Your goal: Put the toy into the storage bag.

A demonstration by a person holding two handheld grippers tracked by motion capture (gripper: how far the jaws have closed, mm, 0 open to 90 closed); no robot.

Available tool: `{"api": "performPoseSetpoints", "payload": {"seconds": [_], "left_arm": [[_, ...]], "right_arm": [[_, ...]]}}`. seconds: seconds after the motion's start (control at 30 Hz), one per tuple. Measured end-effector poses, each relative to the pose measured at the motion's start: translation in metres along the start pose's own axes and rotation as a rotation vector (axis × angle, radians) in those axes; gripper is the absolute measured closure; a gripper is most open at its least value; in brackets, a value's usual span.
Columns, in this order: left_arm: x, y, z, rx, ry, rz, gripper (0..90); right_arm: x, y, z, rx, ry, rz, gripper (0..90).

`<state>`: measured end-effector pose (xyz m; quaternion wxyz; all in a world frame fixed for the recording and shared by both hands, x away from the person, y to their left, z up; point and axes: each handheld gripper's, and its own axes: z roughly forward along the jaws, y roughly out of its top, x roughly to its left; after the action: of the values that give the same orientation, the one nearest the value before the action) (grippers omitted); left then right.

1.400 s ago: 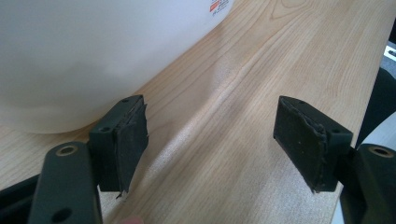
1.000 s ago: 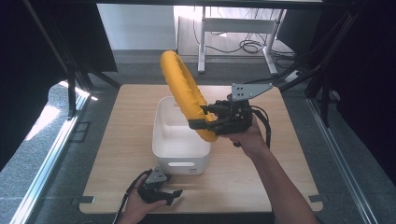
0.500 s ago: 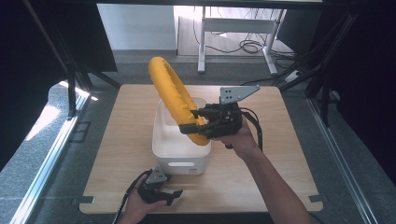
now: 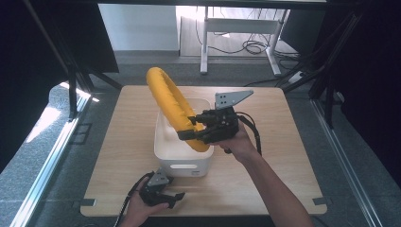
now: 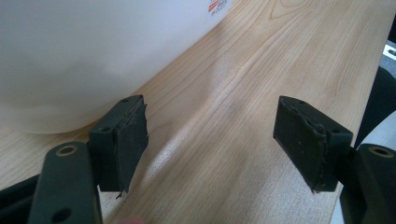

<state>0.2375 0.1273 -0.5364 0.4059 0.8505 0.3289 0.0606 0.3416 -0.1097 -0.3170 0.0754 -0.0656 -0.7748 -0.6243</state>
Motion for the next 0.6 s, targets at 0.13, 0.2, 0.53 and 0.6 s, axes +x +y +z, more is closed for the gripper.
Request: {"api": "performPoseSetpoints", "payload": {"seconds": [0.13,0.2,0.53,0.6], "left_arm": [[0.000,0.000,0.000,-0.001,0.001,0.000,26.1],[0.000,0.000,0.000,-0.003,0.001,0.000,26.1],[0.000,0.000,0.000,-0.002,0.000,-0.002,26.2],[0.000,0.000,0.000,-0.002,-0.001,-0.002,26.2]], "right_arm": [[-0.001,-0.002,0.002,0.008,0.010,-0.001,51.2],[-0.002,-0.004,0.003,0.011,0.012,0.001,51.2],[-0.008,-0.012,0.007,0.030,0.010,0.014,51.1],[-0.010,-0.014,0.007,0.030,0.009,0.020,51.1]]}}
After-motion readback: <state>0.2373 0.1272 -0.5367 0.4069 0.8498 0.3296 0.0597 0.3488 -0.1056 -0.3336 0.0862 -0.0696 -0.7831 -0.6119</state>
